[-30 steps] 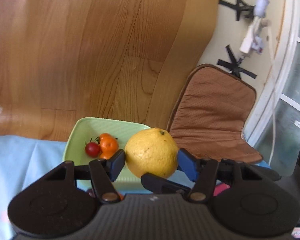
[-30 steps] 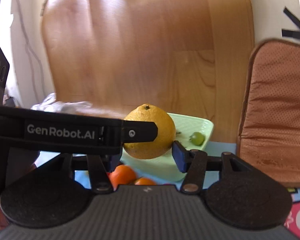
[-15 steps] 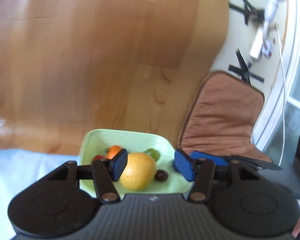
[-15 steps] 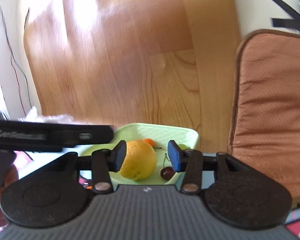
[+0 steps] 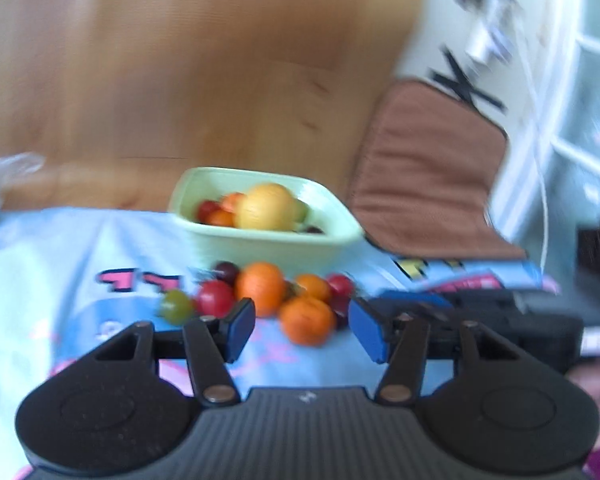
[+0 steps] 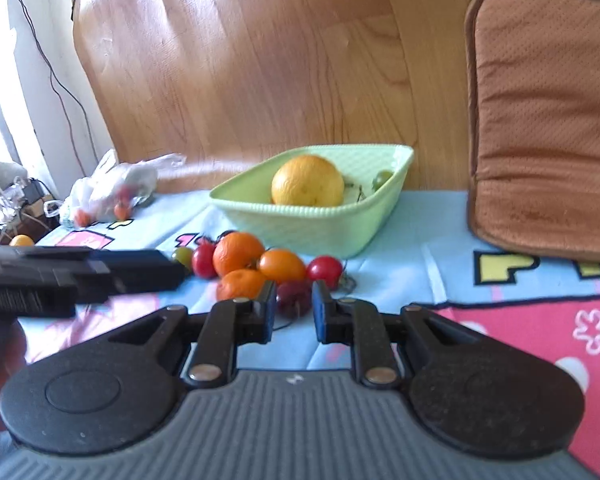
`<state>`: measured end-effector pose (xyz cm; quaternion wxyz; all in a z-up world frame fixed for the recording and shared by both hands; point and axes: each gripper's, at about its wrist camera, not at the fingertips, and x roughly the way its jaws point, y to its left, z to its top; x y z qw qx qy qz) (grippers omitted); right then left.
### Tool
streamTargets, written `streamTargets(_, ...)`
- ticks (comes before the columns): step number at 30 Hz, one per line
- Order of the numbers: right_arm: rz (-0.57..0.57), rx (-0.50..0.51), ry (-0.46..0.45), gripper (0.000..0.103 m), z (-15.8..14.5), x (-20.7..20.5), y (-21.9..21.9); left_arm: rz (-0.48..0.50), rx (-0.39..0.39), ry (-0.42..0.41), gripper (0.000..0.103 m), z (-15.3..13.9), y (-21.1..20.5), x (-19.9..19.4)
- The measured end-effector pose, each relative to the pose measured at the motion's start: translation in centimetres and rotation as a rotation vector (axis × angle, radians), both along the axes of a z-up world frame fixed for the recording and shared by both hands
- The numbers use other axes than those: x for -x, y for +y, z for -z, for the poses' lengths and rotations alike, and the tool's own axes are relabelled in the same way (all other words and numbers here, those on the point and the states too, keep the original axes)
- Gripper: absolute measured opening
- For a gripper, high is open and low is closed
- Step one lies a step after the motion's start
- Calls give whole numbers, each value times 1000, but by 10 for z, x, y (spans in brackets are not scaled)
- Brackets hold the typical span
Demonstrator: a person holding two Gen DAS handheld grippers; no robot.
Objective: Organize fruits
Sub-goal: 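Grasp a mandarin with the left tool while the right grasps a dark cherry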
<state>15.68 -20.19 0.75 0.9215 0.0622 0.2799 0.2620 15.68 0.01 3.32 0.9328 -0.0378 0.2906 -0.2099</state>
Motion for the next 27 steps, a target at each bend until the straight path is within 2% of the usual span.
streamTargets(3,-3,0,14,23,3,-6,1,24,-62,2,54,9,-13,-7)
streamTargets(5,-5,-4,29,24,5,-11,1,17,-68,18,54,16,-13,-14)
streamTargets(8,-25,-51,67,25,9,-20,-3,6,-29,60,51,24,-6,-24)
streamTargets(10,-39,-80,87,26,11,-25,-4,16,27,98,47,29,-4,-29)
streamTargets(11,-47,-94,106,27,12,-29,-4,19,44,109,41,30,-2,-30)
streamTargets(13,-55,-124,139,30,14,-34,-6,3,53,119,37,32,0,-31)
streamTargets(16,-70,-172,193,27,15,-36,-11,-6,58,124,36,32,-1,-23)
streamTargets(21,-102,-141,184,26,8,4,-3,-9,46,114,36,25,2,26)
streamTargets(25,-141,-122,165,26,13,62,4,0,83,136,36,27,20,78)
streamTargets(27,-154,-105,126,26,15,96,7,4,102,136,36,29,28,106)
